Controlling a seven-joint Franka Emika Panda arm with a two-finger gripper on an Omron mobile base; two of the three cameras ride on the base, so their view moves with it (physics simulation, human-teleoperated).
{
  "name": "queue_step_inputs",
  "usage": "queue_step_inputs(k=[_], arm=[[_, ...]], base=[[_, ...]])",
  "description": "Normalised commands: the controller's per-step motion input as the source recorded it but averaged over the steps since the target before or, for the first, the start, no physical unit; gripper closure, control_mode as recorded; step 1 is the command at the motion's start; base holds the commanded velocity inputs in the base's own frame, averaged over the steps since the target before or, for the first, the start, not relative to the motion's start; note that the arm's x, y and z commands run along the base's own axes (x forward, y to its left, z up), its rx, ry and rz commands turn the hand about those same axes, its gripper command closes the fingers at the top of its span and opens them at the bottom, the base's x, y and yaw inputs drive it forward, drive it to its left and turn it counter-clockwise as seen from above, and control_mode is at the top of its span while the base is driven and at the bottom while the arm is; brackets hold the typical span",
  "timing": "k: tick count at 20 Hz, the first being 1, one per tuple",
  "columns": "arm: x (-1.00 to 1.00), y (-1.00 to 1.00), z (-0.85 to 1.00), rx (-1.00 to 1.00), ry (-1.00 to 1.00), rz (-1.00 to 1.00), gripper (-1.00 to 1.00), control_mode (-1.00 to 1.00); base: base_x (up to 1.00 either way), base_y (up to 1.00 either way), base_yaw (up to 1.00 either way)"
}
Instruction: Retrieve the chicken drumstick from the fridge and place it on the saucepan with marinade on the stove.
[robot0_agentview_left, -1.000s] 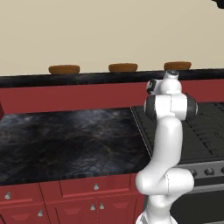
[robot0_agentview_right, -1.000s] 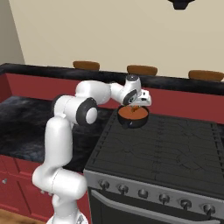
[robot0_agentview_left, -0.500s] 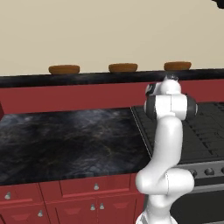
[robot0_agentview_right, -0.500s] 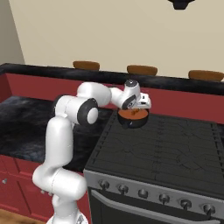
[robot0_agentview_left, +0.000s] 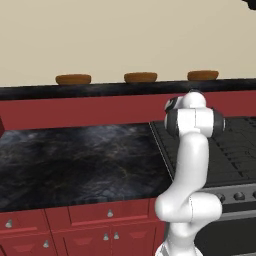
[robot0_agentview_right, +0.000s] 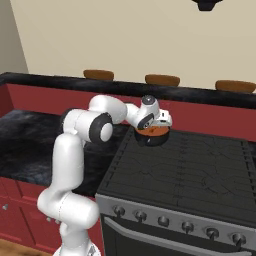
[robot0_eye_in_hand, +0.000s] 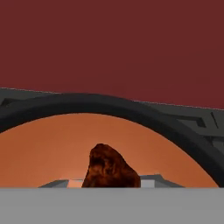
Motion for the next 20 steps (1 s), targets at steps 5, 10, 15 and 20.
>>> queue_step_inputs(k=[5,10,15,20], arm=[[0.09,0.0,0.0,0.0,-0.02,0.0,1.0,-1.0],[0.0,0.0,0.21,0.02,-0.01,0.0,-1.0,-1.0],[-0.01,0.01,0.78,0.02,-0.09,-0.06,-1.0,-1.0],[-0.48,0.01,0.81,0.0,-0.09,-0.1,-1.0,-1.0]], base=[[0.0,0.0,0.0],[0.0,0.0,0.0],[0.0,0.0,0.0],[0.0,0.0,0.0]])
